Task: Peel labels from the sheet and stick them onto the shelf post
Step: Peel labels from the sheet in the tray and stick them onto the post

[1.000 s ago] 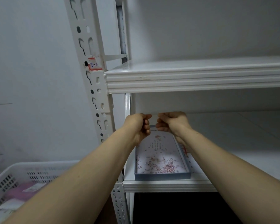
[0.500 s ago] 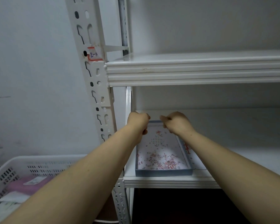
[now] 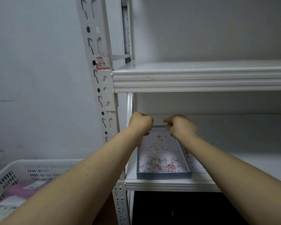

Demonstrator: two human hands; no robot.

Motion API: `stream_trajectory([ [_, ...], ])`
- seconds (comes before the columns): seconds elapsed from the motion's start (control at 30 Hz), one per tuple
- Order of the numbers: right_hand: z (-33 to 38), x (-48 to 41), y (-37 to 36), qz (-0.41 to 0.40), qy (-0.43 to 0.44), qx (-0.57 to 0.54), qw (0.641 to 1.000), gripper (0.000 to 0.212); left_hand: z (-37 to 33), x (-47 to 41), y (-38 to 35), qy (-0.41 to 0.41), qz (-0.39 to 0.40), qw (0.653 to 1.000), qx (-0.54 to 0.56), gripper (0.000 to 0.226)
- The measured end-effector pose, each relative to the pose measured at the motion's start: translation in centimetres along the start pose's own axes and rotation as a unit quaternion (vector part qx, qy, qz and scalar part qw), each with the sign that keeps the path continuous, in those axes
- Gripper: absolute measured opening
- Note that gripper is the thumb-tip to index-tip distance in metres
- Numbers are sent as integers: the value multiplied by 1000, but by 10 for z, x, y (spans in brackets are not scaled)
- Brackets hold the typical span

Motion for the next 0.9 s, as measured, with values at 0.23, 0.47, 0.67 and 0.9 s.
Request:
stream_trajectory([
  [0.23, 38, 23, 17, 23, 95, 18, 995, 30, -14, 37, 30, -126, -77, 989, -26, 26],
  [0.47, 122, 61, 41, -50, 302, -100, 947, 52, -28, 70, 80, -288, -337, 896, 8, 19],
  [0.67, 173, 42, 61, -158, 318, -313, 881, 17, -39, 47, 122, -181, -394, 896, 98, 49],
  [0.9, 211, 3, 69, -19, 156, -414, 897, 41, -40, 27, 148, -95, -170, 945, 264, 27],
])
Point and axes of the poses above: each hand's wrist, its own x-axis away from the middle knuckle, its own y-axis out of the back of the hand, z = x × y, the point moved 1 cm from there along -x, towards the middle knuckle, and after that the axes turned 15 degrees about -x, right-handed, at the moved point
